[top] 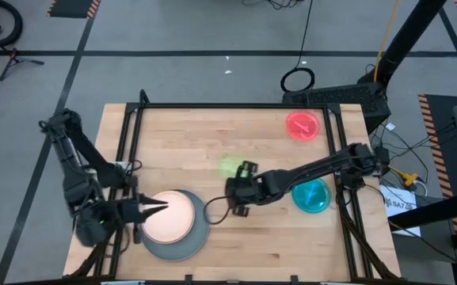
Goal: Stack plastic plates
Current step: Stack the green plate on top of the light pink plate, then stack the blue plate on top of the green plate
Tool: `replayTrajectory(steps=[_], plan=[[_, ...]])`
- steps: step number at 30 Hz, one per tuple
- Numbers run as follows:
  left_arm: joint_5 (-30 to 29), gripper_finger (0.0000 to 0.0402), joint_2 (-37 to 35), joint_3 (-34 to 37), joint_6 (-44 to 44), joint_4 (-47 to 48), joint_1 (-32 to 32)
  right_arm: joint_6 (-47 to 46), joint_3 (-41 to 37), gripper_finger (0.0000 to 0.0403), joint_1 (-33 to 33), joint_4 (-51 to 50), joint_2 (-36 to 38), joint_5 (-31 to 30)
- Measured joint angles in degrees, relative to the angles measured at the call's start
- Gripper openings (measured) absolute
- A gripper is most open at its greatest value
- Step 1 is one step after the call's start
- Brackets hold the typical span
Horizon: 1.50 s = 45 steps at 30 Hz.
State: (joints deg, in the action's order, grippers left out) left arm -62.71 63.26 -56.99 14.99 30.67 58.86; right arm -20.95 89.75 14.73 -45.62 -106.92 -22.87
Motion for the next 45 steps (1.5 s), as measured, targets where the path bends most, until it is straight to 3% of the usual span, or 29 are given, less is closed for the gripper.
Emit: replayTrajectory(steps=[7, 14, 17, 25, 40, 45], plan=[[-8.72, 0.0047, 0.00, -0.60, 2.17, 0.06, 8.02, 13.29, 21.53, 0.0001, 3.08, -0.91, -13.62, 0.41], [-12.54, 0.0047, 0.00, -0.60, 8.33, 5.60, 11.96, 30.42, 44.54, 0.0000, 5.98, -3.31, -28.72, 0.39], [-13.28, 0.0047, 0.00, -0.62, 10.02, 7.50, 12.46, 35.40, 44.24, 0.0000, 6.70, 2.20, -30.52, 0.58], [-13.56, 0.0047, 0.02, -0.62, 10.65, 8.70, 12.54, 41.60, 44.11, 0.0002, 7.53, 3.98, -34.00, 0.19], [-14.46, 0.0047, 0.02, -0.62, 7.61, 8.73, 12.49, 47.32, 44.11, 0.0072, 7.95, 8.92, -34.89, -0.27], [-14.46, 0.0047, 0.02, -0.62, 9.44, 8.73, 12.49, 47.19, 44.11, 0.0089, 8.15, 9.47, -34.90, -5.44]])
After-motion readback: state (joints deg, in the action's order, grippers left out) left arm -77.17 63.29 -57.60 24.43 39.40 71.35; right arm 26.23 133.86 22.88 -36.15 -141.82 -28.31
